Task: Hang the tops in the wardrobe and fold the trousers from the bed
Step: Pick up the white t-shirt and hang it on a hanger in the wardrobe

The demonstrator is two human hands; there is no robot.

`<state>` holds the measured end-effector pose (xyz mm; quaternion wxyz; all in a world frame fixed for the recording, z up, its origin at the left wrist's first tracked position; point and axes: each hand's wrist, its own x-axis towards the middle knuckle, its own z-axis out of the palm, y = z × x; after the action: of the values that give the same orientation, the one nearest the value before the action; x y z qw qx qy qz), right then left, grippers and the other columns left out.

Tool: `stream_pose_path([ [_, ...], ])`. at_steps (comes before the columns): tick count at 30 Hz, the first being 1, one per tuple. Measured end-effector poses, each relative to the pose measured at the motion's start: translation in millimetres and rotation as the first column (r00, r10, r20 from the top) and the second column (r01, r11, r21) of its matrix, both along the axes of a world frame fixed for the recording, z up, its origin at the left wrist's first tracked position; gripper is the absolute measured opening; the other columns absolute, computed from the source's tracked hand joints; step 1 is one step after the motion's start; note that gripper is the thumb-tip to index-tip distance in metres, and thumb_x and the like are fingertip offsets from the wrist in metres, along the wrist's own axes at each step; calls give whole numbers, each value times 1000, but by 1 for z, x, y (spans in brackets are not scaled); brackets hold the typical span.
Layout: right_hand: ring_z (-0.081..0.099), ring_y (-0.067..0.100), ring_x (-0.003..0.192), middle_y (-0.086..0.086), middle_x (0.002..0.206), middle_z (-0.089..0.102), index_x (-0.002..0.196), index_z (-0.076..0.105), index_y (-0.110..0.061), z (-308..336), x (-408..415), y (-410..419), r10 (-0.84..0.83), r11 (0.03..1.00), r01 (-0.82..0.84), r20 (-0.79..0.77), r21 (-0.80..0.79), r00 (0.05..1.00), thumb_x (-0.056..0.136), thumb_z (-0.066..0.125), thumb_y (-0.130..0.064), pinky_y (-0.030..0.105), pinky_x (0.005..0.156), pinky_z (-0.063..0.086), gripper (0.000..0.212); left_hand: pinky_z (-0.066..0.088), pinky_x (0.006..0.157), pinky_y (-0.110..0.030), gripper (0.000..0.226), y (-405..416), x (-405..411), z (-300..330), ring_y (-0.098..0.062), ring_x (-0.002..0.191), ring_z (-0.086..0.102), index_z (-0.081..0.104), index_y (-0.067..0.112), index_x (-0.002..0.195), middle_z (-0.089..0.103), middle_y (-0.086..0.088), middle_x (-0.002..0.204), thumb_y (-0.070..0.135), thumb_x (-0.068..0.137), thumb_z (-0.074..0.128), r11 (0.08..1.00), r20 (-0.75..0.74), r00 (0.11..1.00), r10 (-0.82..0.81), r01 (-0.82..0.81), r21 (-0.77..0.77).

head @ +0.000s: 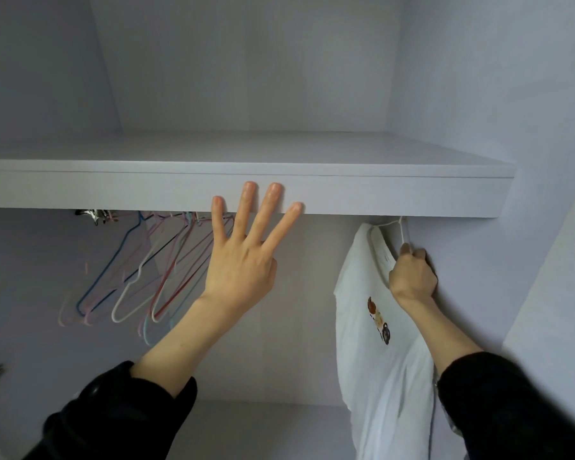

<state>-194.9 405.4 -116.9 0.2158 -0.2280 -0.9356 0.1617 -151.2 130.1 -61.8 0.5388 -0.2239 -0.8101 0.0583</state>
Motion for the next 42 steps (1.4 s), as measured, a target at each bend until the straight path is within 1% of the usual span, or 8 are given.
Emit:
stream_pose_path([
  [8, 53, 33, 113, 18, 125, 48, 132, 44, -7, -31, 31, -7, 19, 1000, -18, 105, -7, 994, 92, 45, -5, 39, 86, 47, 40, 12, 107, -64, 101, -1, 19, 2, -38, 141, 12, 20, 22, 147, 11, -5, 154, -1, 60, 64, 1000, 62, 998, 27, -26, -17],
  [13, 55, 38, 105, 22, 114, 53, 129, 52, -6, -3, 23, -6, 41, 999, -41, -58, -9, 997, 84, 50, 3, 41, 78, 48, 45, 14, 107, -65, 99, -2, 24, 11, -40, 141, 13, 23, 21, 148, 12, -7, 154, 0, 61, 65, 999, 94, 995, 42, -39, -37],
  [17, 52, 39, 109, 25, 115, 52, 132, 50, -5, 11, 12, -5, 38, 997, -49, -164, -64, 986, 82, 48, 7, 43, 83, 46, 52, 14, 106, -66, 99, 3, 27, 10, -40, 140, 10, 23, 20, 147, 11, -8, 153, -2, 61, 64, 999, 107, 993, 41, -40, -11],
  [23, 52, 36, 115, 21, 124, 52, 134, 48, -11, 9, -16, 0, 90, 994, -88, 32, -70, 995, 91, 45, -3, 39, 87, 48, 44, 11, 107, -65, 101, 3, 23, 5, -38, 142, 7, 18, 20, 148, 9, -7, 155, -2, 61, 64, 999, 88, 995, 49, -49, -8],
  [35, 51, 36, 114, 21, 129, 41, 146, 24, -6, -13, -1, -1, 103, 994, -100, 56, -52, 993, 90, 45, 4, 40, 88, 46, 61, 16, 107, -64, 99, 2, 26, 7, -39, 141, 11, 20, 21, 147, 12, -8, 154, -2, 61, 63, 997, 148, 986, 71, -70, -12],
  [37, 41, 35, 125, 20, 139, 33, 147, 22, -6, -13, 12, -6, 118, 991, -114, 70, -65, 991, 89, 51, -1, 38, 95, 42, 65, 18, 107, -65, 96, 2, 32, 10, -40, 140, 14, 26, 20, 147, 16, -9, 154, -3, 62, 62, 999, 196, 979, 54, -54, -3],
  [39, 28, 33, 135, 18, 149, 22, 148, 18, -7, -15, 28, -16, 133, 991, -135, 102, 13, 986, 89, 53, -10, 38, 108, 31, 69, 14, 107, -65, 89, 2, 43, 11, -39, 141, 13, 29, 19, 147, 18, -9, 155, -1, 66, 61, 999, 284, 958, 31, -37, 14],
  [42, 14, 28, 143, 13, 156, 12, 150, 13, -15, -20, 59, -49, 176, 977, -191, 148, 92, 973, 95, 47, -24, 43, 116, 14, 66, -4, 112, -57, 80, -14, 67, -5, -33, 143, -10, 13, 26, 149, 1, -6, 158, 7, 81, 51, 996, 471, 882, 20, -58, 67],
])
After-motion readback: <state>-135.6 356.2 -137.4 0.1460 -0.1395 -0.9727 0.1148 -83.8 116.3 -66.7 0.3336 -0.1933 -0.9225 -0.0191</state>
